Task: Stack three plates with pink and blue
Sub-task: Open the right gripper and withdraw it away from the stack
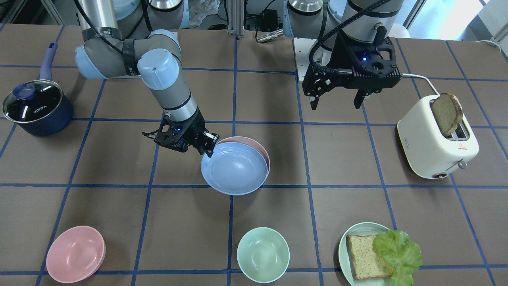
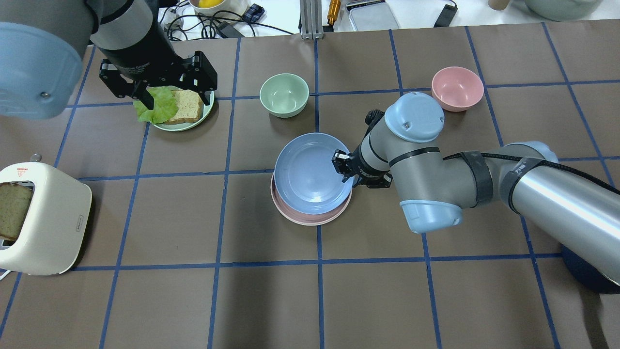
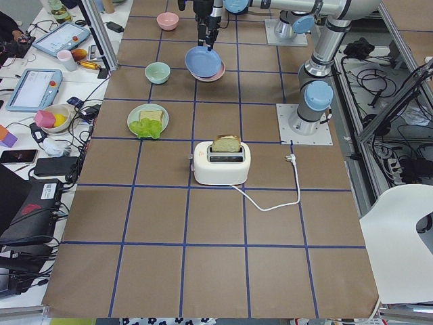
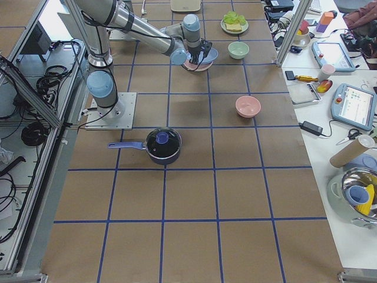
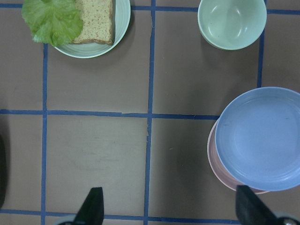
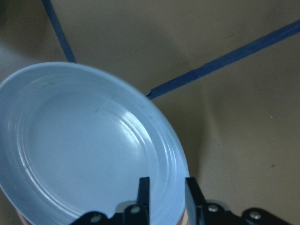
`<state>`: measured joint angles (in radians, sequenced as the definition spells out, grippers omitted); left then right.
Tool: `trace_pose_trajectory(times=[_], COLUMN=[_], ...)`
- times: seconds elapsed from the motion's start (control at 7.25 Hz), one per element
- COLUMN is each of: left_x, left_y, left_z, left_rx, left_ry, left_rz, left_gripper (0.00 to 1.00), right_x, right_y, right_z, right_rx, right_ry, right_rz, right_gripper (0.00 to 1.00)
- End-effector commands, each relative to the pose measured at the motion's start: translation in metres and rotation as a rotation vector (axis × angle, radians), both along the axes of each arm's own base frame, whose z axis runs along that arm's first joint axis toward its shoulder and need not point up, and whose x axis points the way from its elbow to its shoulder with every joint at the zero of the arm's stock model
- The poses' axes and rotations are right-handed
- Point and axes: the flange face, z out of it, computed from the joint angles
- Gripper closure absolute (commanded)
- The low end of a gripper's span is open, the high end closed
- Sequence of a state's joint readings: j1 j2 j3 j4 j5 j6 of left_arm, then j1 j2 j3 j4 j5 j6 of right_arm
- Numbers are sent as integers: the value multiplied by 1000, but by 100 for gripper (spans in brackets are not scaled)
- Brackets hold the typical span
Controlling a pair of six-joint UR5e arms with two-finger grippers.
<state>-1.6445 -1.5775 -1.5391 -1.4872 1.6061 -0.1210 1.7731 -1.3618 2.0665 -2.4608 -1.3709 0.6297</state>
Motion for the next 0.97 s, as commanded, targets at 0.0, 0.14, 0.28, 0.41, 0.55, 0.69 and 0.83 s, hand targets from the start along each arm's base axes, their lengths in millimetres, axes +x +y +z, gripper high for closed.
trace_pose_trajectory(times=[0.0,0.14,0.28,0.41,0.55,0.69,0.83], left_x=[0,0,1,0,0,0,0], left_y=[0,1,1,1,1,1,1], left_z=[0,1,1,1,1,1,1], left_rx=[1,0,0,0,0,0,0], left_ry=[0,0,2,2,2,3,3], left_rz=[0,0,2,0,0,0,0], left_gripper=[0,0,0,0,0,0,0], right_x=[-14,-18,-43,-82,-108,-128,-133], right_y=[-20,-36,-64,-94,-112,-118,-116], right_z=[17,35,61,101,138,164,190], right_rx=[-73,-76,-38,-28,24,55,71], right_ry=[112,122,145,216,237,321,357], right_rz=[62,79,87,40,88,237,311], right_gripper=[8,6,6,3,1,0,0])
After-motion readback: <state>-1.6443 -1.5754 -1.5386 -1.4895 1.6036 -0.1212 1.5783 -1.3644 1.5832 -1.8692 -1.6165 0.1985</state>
